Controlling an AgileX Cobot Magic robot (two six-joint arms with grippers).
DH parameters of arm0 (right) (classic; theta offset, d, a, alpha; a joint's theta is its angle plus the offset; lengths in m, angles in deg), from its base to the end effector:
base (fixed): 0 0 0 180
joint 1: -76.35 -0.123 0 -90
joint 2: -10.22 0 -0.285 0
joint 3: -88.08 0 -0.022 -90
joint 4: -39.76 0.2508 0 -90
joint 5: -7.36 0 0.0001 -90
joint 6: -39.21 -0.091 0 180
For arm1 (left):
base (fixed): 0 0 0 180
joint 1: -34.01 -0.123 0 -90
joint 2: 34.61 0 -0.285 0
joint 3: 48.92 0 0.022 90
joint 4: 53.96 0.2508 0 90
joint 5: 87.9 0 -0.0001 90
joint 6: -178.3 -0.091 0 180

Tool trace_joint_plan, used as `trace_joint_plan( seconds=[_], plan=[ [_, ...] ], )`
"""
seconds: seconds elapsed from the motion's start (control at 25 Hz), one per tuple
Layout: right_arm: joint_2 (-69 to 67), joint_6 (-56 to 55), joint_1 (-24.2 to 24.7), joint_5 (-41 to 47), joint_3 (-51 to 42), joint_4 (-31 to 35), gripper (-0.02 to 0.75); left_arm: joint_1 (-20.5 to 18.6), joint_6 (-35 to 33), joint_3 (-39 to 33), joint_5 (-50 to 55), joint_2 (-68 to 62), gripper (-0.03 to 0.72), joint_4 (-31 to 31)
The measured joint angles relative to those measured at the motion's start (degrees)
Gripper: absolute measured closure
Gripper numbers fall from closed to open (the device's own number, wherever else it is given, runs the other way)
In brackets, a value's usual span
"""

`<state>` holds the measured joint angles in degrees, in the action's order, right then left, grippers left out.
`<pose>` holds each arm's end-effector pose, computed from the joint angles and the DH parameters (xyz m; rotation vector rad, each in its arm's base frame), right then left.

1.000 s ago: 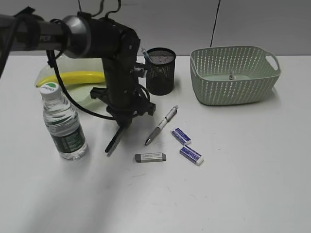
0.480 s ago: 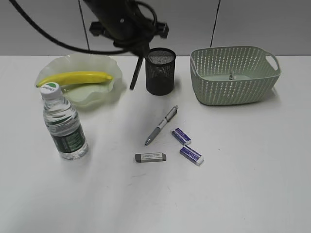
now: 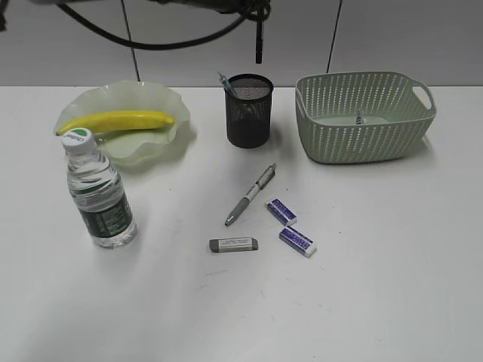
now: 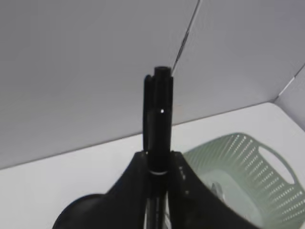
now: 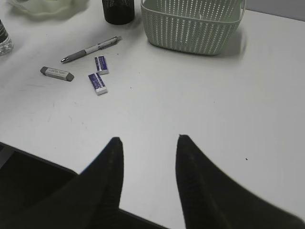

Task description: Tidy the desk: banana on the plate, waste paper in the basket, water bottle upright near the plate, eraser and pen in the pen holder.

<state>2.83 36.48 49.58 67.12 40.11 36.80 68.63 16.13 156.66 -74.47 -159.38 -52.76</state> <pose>-0.0040 -0.0066 0.2817 -0.4180 1.9745 0.2669 0.4097 -0.2823 0.3037 0.3107 1.9872 -0.5759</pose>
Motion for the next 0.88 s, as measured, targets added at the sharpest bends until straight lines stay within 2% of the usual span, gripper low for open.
trace_joint_plan(
  seconds=[0.36, 0.6, 0.88],
  plan=[
    [0.00, 0.00, 0.00, -0.06, 0.00, 0.00, 0.430, -1.31, 0.00, 0.00, -19.90, -12.88, 0.603, 2.75],
    [0.00, 0.00, 0.00, -0.06, 0.00, 0.00, 0.430, -3.11, 0.00, 0.00, -21.93, -16.06, 0.603, 2.75],
    [0.00, 0.00, 0.00, -0.06, 0.00, 0.00, 0.430, -3.26, 0.00, 0.00, -20.53, -16.97, 0.599, 2.92]
  ],
)
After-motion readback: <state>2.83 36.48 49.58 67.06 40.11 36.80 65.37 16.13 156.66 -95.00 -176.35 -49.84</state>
